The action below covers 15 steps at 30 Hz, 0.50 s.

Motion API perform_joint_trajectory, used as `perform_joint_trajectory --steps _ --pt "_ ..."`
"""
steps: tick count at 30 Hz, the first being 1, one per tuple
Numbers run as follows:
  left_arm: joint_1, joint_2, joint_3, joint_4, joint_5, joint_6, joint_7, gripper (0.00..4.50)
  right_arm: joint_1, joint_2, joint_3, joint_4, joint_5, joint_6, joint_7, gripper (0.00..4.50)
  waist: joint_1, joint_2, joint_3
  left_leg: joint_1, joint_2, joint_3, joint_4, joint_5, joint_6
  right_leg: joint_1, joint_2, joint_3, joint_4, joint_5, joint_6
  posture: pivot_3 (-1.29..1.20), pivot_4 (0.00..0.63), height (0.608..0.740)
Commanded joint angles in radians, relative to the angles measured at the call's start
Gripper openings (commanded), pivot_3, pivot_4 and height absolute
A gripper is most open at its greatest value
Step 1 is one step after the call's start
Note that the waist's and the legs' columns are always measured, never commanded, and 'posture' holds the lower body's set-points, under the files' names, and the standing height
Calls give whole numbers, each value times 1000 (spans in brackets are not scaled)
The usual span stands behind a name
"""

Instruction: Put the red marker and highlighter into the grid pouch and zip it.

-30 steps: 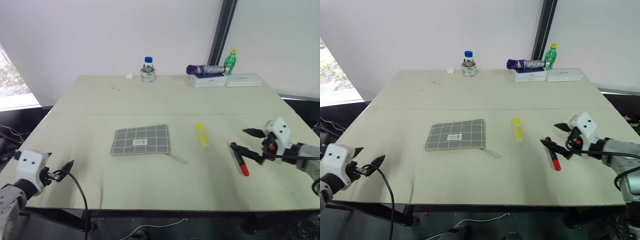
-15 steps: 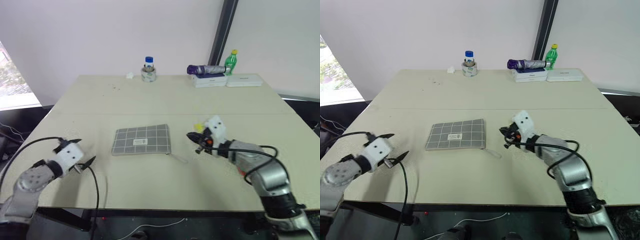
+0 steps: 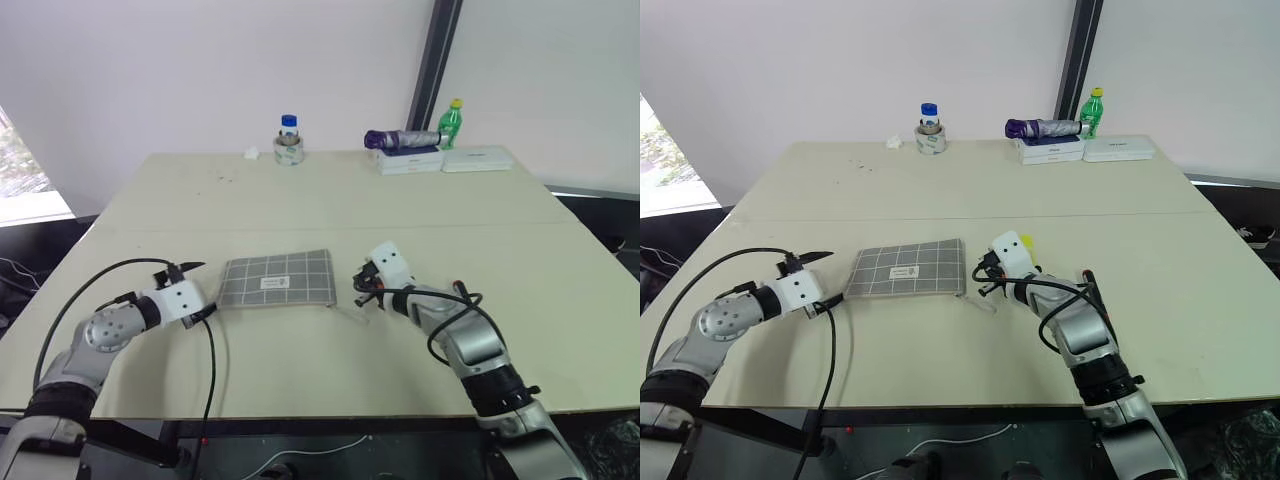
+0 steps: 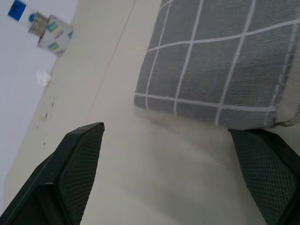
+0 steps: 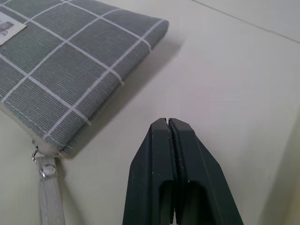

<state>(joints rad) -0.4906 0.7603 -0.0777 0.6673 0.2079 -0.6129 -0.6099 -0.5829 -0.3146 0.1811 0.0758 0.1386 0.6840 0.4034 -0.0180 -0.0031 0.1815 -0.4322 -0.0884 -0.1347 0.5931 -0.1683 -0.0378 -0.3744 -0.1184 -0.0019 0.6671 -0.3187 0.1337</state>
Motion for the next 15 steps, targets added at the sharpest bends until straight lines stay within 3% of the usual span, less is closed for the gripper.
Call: perform_joint_trajectory --steps 1,15 --pt "-34 -14 -49 61 19 -64 -36 4500 -51 27 5 28 -29 -36 -9 46 0 0 0 0 0 0 0 0 0 0 0 0 0 0 0 0 150 736" --pt "-106 -73 -78 144 -53 -147 -190 4500 -95 78 18 114 -76 -86 11 46 -1 0 0 2 0 0 0 0 0 0 0 0 0 0 0 0 150 736"
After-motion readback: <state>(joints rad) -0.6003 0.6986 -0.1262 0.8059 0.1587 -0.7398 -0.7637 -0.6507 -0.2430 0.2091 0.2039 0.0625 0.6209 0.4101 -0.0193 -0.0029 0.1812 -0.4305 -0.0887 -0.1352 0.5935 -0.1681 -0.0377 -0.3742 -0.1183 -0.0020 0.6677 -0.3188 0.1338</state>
